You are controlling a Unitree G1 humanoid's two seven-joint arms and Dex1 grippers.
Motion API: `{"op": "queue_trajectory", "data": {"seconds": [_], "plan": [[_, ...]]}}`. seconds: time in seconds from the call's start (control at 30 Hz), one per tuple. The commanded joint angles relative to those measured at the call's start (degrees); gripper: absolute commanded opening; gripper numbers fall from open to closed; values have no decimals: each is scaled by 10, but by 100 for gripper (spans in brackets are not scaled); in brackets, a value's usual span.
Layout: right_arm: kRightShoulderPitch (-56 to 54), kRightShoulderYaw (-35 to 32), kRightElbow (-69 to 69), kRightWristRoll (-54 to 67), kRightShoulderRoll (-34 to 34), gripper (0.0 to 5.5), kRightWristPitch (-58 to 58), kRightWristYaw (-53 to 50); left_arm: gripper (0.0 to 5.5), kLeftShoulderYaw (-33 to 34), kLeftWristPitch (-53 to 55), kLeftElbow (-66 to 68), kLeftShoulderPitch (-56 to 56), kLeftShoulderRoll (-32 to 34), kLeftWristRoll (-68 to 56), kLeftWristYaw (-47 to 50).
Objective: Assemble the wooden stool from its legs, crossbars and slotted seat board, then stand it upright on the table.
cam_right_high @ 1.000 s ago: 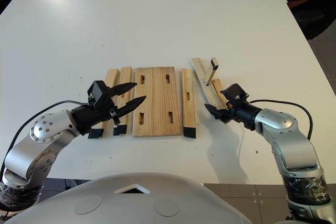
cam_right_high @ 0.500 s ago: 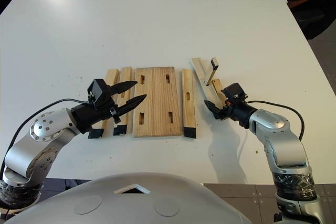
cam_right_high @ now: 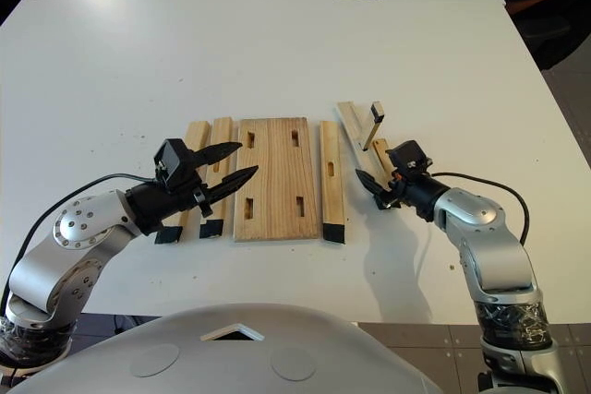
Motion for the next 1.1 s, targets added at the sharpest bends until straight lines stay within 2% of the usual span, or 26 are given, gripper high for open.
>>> {"op": "queue_trajectory", "data": {"seconds": [0.03, 0.2, 0.67, 0.83, 1.1], "plan": [[6, 11, 8, -12, -4, 406, -7, 4, 249, -3, 0, -1, 6, 3, 4, -1], [17, 16, 13, -10, 2, 406, -3, 11, 249, -6, 3, -6, 8, 4, 1, -3], [4, -5, 22, 44, 38, 207, 107, -22, 249, -11, 2, 0, 8, 6, 8, -6], [-40, -50, 32, 91, 76, 206, 173, -56, 249, -12, -5, 16, -1, 3, 15, -8], [-106, -62, 21, 110, 93, 206, 144, -52, 249, 14, 0, 34, -23, -21, 4, 12]]}}
